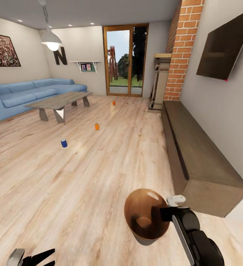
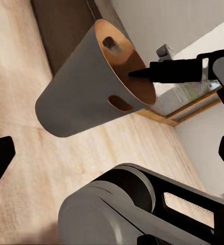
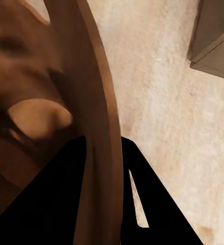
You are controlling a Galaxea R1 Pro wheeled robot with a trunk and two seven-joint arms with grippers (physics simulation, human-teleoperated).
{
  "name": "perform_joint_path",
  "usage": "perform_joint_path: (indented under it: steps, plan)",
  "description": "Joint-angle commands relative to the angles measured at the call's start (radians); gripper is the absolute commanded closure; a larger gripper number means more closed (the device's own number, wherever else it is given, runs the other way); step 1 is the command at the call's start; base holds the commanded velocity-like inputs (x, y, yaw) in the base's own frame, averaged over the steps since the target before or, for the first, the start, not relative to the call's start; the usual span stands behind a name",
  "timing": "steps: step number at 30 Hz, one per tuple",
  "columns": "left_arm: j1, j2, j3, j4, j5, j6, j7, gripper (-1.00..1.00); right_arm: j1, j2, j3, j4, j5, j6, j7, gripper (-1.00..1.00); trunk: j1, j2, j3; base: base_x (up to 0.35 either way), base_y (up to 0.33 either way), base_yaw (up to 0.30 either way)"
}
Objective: Put the three can of soda from the living room inside the tash can in the kitchen.
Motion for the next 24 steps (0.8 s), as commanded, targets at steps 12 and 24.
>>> perform_joint_path:
  steps: [12, 24]
  plan:
    - [0.000, 0.000, 0.000, 0.000, 0.000, 0.000, 0.000, -1.00, 0.000, 0.000, 0.000, 0.000, -0.011, -0.001, 0.003, 1.00, 0.000, 0.000, -0.005, 0.278, 0.255, 0.284]
    - [0.000, 0.001, 0.000, 0.000, -0.001, 0.000, 0.000, -1.00, 0.000, 0.000, 0.000, 0.000, -0.011, -0.001, 0.003, 1.00, 0.000, 0.000, -0.012, 0.281, 0.250, 0.272]
